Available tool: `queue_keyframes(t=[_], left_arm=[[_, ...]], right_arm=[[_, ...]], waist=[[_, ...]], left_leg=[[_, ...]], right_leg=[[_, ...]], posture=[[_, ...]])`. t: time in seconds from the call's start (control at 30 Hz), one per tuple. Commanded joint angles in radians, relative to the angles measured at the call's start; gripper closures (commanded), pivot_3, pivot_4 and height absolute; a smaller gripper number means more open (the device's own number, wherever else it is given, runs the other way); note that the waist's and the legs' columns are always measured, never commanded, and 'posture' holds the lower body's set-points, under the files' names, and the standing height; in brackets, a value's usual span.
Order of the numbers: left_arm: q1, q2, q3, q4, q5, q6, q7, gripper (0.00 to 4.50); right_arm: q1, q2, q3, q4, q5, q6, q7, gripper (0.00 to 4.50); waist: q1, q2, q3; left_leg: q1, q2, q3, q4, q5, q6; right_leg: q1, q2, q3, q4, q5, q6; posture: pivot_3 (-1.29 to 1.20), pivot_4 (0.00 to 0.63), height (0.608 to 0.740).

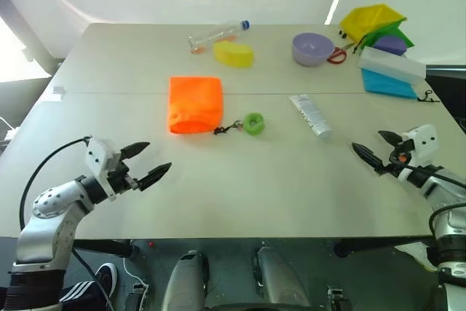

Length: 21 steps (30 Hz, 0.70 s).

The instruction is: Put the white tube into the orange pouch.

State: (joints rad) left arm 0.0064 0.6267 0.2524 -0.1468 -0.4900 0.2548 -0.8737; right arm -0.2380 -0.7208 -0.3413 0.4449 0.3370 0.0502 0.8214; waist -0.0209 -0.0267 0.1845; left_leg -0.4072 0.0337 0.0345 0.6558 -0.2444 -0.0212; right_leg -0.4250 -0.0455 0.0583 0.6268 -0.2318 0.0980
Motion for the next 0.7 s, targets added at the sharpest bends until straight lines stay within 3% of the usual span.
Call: queue_keyframes(t=[0.03,0.7], left_arm=[[-0.007,0.007,0.014,-0.008,0.003,-0.025,-0.005,0.0],[-0.117,-0.028,-0.034,0.081,0.08,-0.152,-0.006,0.0]], right_arm=[[-0.008,-0.023,-0.028,-0.029,0.008,-0.012,-0.002,0.05],[0.021,0.003,0.0,-0.182,0.055,0.047,0.043,0.05]], waist=[[0.0,0.0,0.0],[0.001,0.0,0.0]], left_leg=[[0.0,0.0,0.0,0.0,0.0,0.0],[-0.001,0.0,0.0,0.005,0.0,0.0]], right_leg=[[0.0,0.0,0.0,0.0,0.0,0.0],[0.0,0.0,0.0,0.002,0.0,0.0]], posture=[[0.0,0.15,0.74],[0.0,0.15,0.74]])
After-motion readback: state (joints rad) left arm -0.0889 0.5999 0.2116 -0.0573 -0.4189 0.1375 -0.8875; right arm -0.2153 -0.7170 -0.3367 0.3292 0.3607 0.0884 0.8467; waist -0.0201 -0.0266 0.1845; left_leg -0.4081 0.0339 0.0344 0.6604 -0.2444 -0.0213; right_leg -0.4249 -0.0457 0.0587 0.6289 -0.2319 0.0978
